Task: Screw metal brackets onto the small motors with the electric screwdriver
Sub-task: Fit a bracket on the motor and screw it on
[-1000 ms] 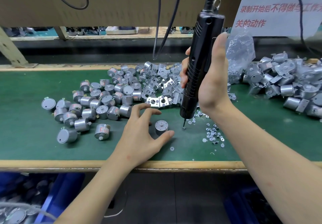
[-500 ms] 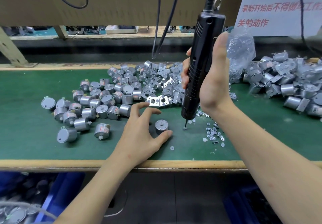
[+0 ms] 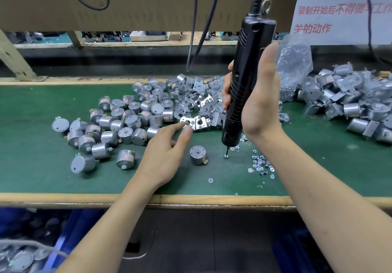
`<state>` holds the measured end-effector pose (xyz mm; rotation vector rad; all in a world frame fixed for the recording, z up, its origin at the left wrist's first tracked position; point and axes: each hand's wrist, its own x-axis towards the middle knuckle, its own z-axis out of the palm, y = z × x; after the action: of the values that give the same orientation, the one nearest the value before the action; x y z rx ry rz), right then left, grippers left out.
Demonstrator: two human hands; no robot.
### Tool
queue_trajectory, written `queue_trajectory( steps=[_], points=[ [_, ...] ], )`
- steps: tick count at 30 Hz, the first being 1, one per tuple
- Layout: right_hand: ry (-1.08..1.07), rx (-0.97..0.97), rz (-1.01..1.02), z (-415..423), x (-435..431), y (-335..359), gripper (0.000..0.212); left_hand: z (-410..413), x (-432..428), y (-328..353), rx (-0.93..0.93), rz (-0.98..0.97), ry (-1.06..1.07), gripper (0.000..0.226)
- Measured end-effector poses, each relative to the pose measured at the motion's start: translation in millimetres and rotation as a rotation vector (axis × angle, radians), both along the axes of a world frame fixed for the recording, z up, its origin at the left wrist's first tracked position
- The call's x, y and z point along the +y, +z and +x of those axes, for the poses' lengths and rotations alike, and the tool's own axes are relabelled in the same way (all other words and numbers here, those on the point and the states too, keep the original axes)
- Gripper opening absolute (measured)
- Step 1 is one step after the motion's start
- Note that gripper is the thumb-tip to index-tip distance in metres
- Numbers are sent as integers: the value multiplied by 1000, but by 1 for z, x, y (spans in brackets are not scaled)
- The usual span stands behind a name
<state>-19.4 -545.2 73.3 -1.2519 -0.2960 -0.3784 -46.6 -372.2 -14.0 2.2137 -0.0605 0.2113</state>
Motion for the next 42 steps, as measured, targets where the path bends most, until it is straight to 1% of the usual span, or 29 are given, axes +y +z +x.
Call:
queue_trajectory(
  steps=[3, 6, 8, 11, 14, 16, 18, 19, 21, 23, 27, 32, 35, 37, 39, 42],
  points=[
    [-22, -10, 18, 0, 1, 0, 62, 0, 1, 0, -29, 3, -3, 70],
    [-44, -23, 10, 0, 3, -1, 65, 0, -2, -2, -77, 65, -37, 53],
    [-48, -36, 5, -1, 4, -2, 71, 0, -2, -2, -68, 87, -38, 48],
    [-49, -51, -4, -2, 4, -2, 79, 0, -2, 0, -51, 75, -51, 46],
    [-50, -47, 11, -2, 3, -2, 77, -2, -3, 2, -78, -1, -68, 45],
    [-55, -40, 27, -3, 2, -2, 70, -4, -3, 2, -136, -78, -46, 36],
    [-55, -37, 33, -3, 2, -2, 66, -9, -1, 4, -236, -77, 19, 22],
    [-57, -36, 33, -3, 2, -2, 66, -12, 1, 5, -307, -33, 52, 16],
    [-64, -34, 33, -3, 1, -2, 66, -18, 5, 7, -440, 128, 67, 8],
    [-69, -32, 34, -3, 0, -3, 66, -24, 11, 7, -486, 277, 12, 10],
    [-73, -37, 41, -2, -1, -4, 64, -32, 19, 8, -444, 396, -75, 29],
    [-84, -46, 29, -1, -1, -5, 65, -33, 12, 6, -323, 320, -169, 31],
    [-87, -55, 21, -2, 1, -5, 67, -32, 2, 1, -266, 304, -178, 33],
    [-90, -59, 15, -1, 1, -5, 71, -31, -1, -1, -258, 307, -153, 31],
    [-94, -64, 6, -1, 1, -5, 71, -31, -2, -1, -265, 304, -122, 32],
    [-96, -68, -7, -2, 1, -5, 72, -32, -1, 1, -273, 335, -127, 40]
  ],
)
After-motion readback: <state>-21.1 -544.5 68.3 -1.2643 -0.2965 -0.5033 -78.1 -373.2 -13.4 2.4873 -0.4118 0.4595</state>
